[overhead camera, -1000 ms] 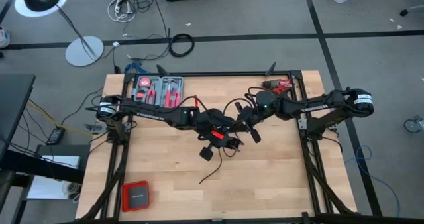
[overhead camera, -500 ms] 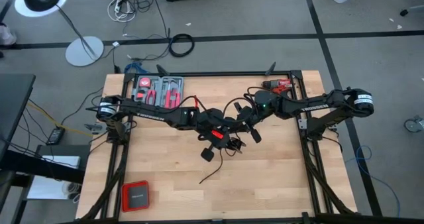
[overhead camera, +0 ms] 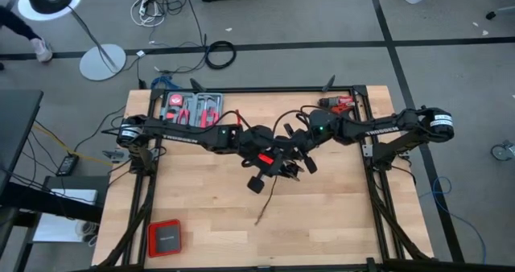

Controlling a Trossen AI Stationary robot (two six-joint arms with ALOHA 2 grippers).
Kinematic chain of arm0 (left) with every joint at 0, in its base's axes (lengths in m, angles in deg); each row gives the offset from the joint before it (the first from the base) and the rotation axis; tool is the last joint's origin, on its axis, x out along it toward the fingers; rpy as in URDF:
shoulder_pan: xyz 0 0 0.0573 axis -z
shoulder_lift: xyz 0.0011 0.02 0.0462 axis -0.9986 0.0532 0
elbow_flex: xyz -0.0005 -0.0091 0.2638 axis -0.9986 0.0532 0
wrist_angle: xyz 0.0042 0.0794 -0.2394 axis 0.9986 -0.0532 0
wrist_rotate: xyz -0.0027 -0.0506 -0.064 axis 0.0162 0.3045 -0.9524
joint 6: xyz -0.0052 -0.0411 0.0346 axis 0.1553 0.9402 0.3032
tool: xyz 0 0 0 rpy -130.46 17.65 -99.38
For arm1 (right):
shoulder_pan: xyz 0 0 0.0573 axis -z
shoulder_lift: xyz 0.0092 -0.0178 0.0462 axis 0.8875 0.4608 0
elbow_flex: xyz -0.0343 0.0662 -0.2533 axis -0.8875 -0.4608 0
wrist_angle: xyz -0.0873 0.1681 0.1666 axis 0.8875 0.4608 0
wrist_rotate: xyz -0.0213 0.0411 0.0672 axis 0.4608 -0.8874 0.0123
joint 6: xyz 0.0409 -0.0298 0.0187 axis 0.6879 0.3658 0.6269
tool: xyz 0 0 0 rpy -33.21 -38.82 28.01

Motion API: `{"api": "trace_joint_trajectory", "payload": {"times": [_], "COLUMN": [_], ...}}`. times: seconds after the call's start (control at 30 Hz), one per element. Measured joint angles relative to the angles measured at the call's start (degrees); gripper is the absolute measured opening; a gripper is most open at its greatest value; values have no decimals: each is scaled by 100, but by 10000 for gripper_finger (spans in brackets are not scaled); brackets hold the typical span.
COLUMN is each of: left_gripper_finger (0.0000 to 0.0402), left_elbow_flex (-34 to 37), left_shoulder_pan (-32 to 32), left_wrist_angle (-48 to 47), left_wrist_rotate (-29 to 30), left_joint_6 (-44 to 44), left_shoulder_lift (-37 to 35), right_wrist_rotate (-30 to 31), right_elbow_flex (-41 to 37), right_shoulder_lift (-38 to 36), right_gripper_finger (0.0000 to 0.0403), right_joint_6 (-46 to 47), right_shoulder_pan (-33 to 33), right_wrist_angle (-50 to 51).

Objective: Coil cords
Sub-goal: Coil the black wire on the spool

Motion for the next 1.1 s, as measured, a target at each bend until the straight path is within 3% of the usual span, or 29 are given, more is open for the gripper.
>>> {"api": "trace_joint_trajectory", "payload": {"times": [0.77, 1.1], "left_gripper_finger": [0, 0], "left_elbow_flex": [-2, -2], "left_shoulder_pan": [134, 155], "left_wrist_angle": [262, 312], "left_wrist_rotate": [271, 270], "left_joint_6": [-161, -258], "left_shoulder_lift": [0, 0], "right_wrist_rotate": [-13, 81], "right_elbow_flex": [-590, -601], "right_shoulder_lift": [0, 2], "right_gripper_finger": [23, 41], "right_joint_6": [237, 345], "right_shoulder_pan": [-163, -193], "right_wrist_angle": [-817, -821]}}
